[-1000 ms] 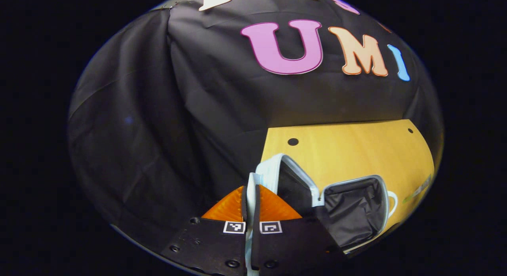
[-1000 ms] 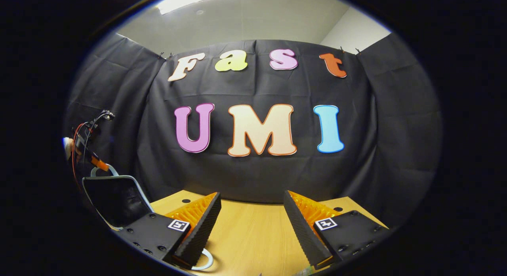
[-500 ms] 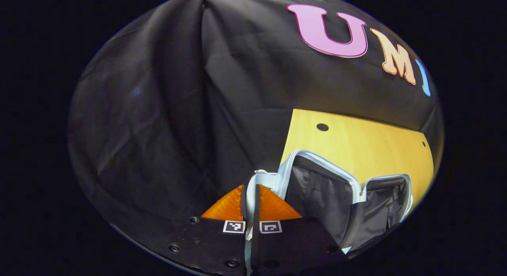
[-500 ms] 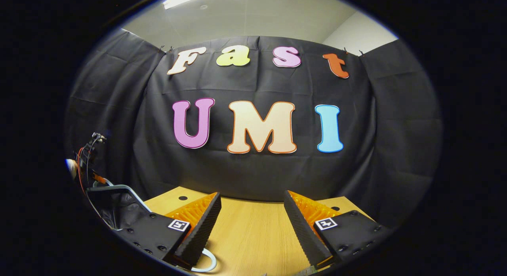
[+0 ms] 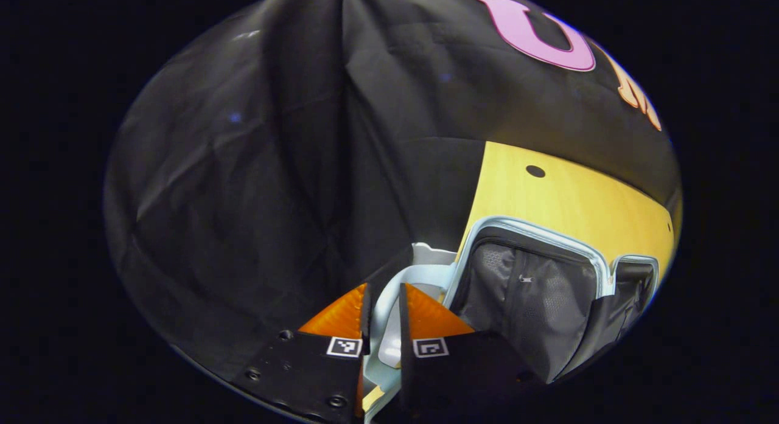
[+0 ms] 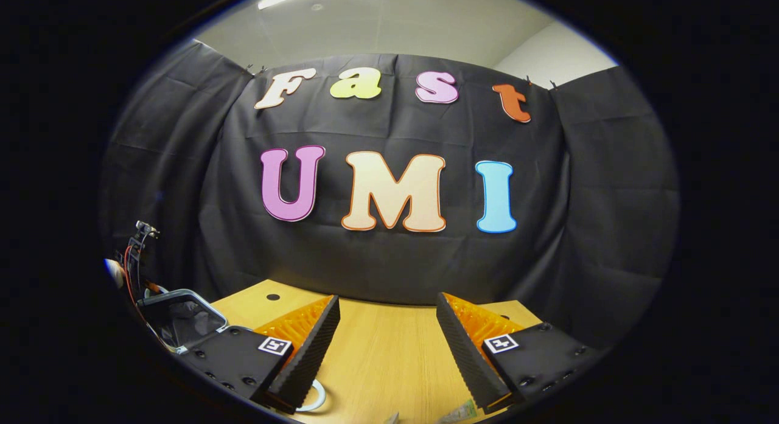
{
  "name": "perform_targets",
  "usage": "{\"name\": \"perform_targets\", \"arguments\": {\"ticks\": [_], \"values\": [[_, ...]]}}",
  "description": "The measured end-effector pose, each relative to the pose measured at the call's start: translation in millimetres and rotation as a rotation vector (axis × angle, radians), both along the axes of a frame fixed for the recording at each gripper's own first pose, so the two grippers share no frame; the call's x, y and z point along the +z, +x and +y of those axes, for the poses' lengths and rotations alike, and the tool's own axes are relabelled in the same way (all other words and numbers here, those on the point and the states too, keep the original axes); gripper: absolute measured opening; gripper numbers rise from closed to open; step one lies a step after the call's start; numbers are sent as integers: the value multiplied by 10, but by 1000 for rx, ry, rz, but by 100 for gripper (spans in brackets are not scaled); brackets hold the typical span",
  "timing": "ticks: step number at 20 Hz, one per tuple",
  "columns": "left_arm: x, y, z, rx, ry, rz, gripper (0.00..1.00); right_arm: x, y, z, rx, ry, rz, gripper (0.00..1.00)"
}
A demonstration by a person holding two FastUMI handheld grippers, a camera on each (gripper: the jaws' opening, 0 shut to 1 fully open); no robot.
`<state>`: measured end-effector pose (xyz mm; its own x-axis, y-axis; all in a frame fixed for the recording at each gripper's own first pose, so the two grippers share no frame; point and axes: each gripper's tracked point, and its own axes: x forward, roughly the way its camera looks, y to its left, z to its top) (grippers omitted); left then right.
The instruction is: First open the suitcase, pack the skin care products into it, and then close the suitcase.
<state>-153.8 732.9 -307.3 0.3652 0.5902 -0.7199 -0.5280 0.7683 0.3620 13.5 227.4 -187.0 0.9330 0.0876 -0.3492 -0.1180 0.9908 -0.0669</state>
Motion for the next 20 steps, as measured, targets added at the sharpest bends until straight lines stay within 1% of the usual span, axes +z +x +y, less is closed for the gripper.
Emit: {"name": "perform_targets", "arguments": {"ticks": [1, 2, 4, 6, 8, 10, 11, 12, 13, 14, 15, 17, 20], "values": [[52, 24, -13, -6, 14, -25, 22, 37, -3, -11, 0, -1, -14, 100], [122, 122, -64, -31, 21, -60, 23, 76, 8, -8, 6, 8, -28, 99], [375, 264, -276, -76, 71, -108, 60, 133, 4, 13, 23, 26, -44, 99], [689, 472, -632, -136, 136, -206, 96, 192, -1, -76, 22, 32, -62, 99], [1112, 735, -1066, -204, 202, -340, 95, 303, -22, -216, 14, 21, -99, 100], [1646, 990, -1709, -317, 258, -491, 94, 441, -39, -349, 17, 10, -151, 99], [1817, 1146, -2036, -374, 274, -544, 93, 476, -44, -393, 28, 9, -166, 99], [1988, 1247, -2353, -420, 288, -588, 96, 497, -49, -421, 45, 7, -172, 98], [2123, 1289, -2631, -454, 292, -615, 91, 506, -56, -481, 56, 2, -174, 98], [2206, 1267, -2882, -488, 280, -633, 90, 529, -62, -552, 64, 4, -174, 99], [2265, 1289, -3195, -516, 261, -654, 96, 555, -80, -623, 68, 15, -175, 99], [2394, 1287, -3748, -567, 214, -698, 96, 613, -106, -784, 66, 37, -174, 99], [2328, 1431, -4268, -636, 152, -721, 99, 636, -138, -1058, 57, 60, -158, 100]]}}
